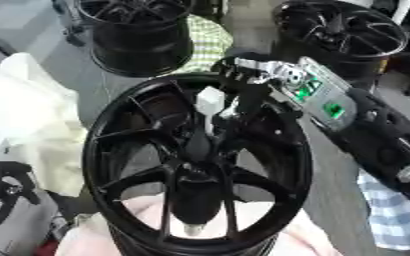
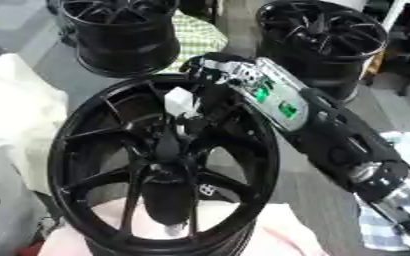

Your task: Pull the pin out of the wheel hub.

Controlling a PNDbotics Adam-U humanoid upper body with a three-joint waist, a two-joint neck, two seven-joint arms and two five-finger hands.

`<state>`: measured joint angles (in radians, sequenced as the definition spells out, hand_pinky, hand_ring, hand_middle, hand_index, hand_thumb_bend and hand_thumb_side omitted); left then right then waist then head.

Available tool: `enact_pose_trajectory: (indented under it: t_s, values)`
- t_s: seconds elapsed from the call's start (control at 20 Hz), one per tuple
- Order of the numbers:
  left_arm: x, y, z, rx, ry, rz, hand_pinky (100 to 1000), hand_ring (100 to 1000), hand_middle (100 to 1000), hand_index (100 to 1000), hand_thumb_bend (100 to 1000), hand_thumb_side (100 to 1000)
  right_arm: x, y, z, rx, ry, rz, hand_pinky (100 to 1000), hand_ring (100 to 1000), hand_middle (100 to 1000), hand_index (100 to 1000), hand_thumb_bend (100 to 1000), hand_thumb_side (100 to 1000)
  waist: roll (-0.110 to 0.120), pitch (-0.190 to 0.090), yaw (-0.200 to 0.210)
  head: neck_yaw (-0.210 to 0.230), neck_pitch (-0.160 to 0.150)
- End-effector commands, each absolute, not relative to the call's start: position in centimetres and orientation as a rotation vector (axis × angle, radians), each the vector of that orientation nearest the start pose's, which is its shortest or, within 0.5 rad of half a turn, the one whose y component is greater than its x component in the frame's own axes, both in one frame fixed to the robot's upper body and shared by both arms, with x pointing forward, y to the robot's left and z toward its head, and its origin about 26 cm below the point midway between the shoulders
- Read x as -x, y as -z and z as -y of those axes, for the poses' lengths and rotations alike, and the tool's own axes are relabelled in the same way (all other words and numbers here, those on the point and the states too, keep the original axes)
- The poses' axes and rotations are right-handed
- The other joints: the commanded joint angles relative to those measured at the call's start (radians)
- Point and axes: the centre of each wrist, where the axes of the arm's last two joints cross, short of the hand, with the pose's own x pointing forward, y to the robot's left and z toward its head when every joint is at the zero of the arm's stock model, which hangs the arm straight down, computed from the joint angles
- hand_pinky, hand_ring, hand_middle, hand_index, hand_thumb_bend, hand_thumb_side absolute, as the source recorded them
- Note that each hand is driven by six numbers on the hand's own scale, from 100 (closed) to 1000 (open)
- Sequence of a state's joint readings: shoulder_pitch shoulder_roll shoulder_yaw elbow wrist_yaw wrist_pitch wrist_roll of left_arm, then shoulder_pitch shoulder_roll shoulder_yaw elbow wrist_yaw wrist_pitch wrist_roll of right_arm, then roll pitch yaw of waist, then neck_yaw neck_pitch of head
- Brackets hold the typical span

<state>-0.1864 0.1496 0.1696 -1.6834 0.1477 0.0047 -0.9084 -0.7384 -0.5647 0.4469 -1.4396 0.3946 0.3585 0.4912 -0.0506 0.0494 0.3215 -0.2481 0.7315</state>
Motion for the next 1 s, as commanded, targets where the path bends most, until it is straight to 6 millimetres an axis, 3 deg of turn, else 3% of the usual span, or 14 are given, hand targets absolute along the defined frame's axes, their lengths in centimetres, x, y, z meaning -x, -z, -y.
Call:
enact_pose_trajectory:
  t_s: [0.05, 0.25, 0.7, 0.8, 1.0]
  values:
    - [-31.9, -9.2, -29.8, 0.549, 0.793, 1.775, 573, 195, 538, 761, 100, 668, -40.5, -20.1, 22.0, 0.516, -1.341, 1.318, 739, 787, 786, 901, 666, 304, 0.005, -0.005, 0.0, -0.002, -0.014]
    - [-31.9, -9.2, -29.7, 0.546, 0.797, 1.774, 573, 187, 537, 761, 100, 669, -40.4, -20.3, 21.1, 0.525, -1.347, 1.33, 692, 747, 738, 853, 630, 345, 0.003, -0.002, 0.003, -0.009, -0.022]
    - [-32.0, -9.2, -29.5, 0.546, 0.804, 1.774, 573, 188, 537, 761, 100, 671, -39.9, -20.3, 19.9, 0.561, -1.358, 1.331, 618, 645, 661, 794, 522, 322, 0.0, 0.0, 0.009, -0.011, -0.024]
    - [-32.1, -9.3, -29.5, 0.545, 0.805, 1.774, 573, 187, 537, 761, 100, 670, -39.9, -20.4, 19.9, 0.563, -1.356, 1.337, 590, 603, 625, 768, 458, 296, 0.0, 0.0, 0.009, -0.01, -0.022]
    - [-32.1, -9.3, -29.4, 0.547, 0.807, 1.776, 573, 188, 537, 762, 100, 669, -39.7, -20.5, 19.8, 0.565, -1.343, 1.359, 515, 519, 531, 699, 199, 203, 0.0, 0.0, 0.01, -0.008, -0.018]
